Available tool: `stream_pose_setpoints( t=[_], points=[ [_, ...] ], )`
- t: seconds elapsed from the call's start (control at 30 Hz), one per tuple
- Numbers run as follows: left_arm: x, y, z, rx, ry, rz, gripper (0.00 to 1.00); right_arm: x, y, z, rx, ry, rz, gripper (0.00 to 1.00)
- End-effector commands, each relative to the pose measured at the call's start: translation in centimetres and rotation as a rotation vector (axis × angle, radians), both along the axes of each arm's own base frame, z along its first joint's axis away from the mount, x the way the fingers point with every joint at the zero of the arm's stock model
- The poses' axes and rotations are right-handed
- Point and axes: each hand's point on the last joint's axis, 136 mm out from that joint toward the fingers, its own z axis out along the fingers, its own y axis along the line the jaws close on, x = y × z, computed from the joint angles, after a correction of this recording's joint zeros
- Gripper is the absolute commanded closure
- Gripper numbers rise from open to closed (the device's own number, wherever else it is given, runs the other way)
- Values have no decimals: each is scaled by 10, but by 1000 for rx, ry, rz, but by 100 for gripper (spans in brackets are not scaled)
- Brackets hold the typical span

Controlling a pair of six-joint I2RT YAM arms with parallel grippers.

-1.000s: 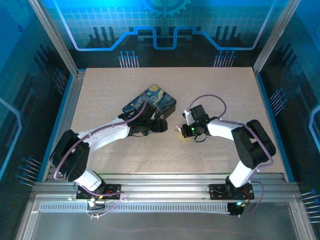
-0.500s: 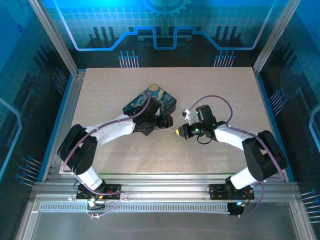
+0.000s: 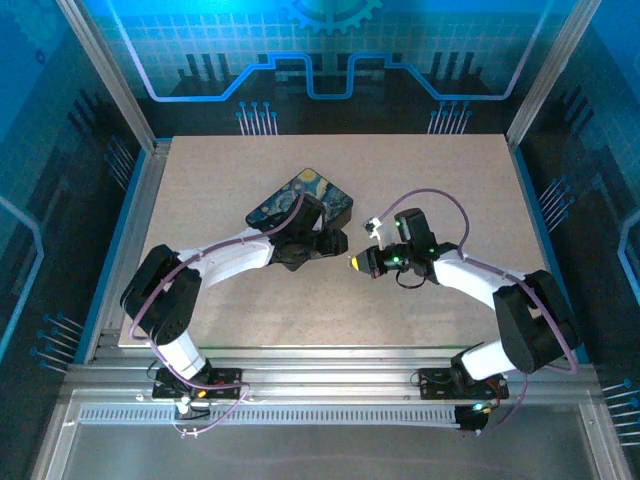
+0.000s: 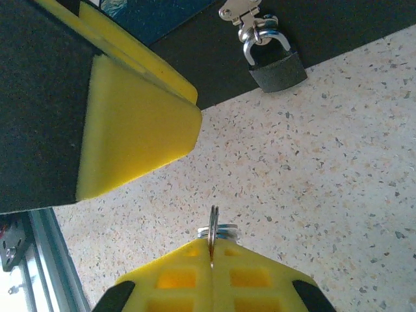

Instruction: Unlock the padlock with the key

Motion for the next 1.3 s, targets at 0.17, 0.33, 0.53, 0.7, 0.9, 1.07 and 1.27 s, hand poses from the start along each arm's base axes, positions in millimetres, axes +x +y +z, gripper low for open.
stream_pose_setpoints(
  t=[0.17, 0.33, 0.53, 0.7, 0.9, 1.07, 1.27],
  points=[
    [2, 16, 23, 49, -58, 43, 45, 10, -33, -54, -206, 153, -138, 91],
    [1, 28, 29, 61, -74, 65, 44, 7, -45, -72, -250, 210, -216, 79],
    [1, 32, 30, 75, -79, 68, 44, 11, -52, -59, -260, 180, -244, 58],
    [0, 32, 28, 67, -76, 72, 43, 17, -49, -58, -279, 162, -233, 51],
    [-2, 32, 26, 69, -71, 69, 43, 28, -36, -67, -324, 161, -207, 49],
    [-2, 34, 24, 71, -70, 70, 43, 36, -23, -75, -349, 170, -206, 51],
    [-3, 38, 27, 80, -79, 72, 43, 24, -33, -97, -511, 233, -214, 68]
  ],
)
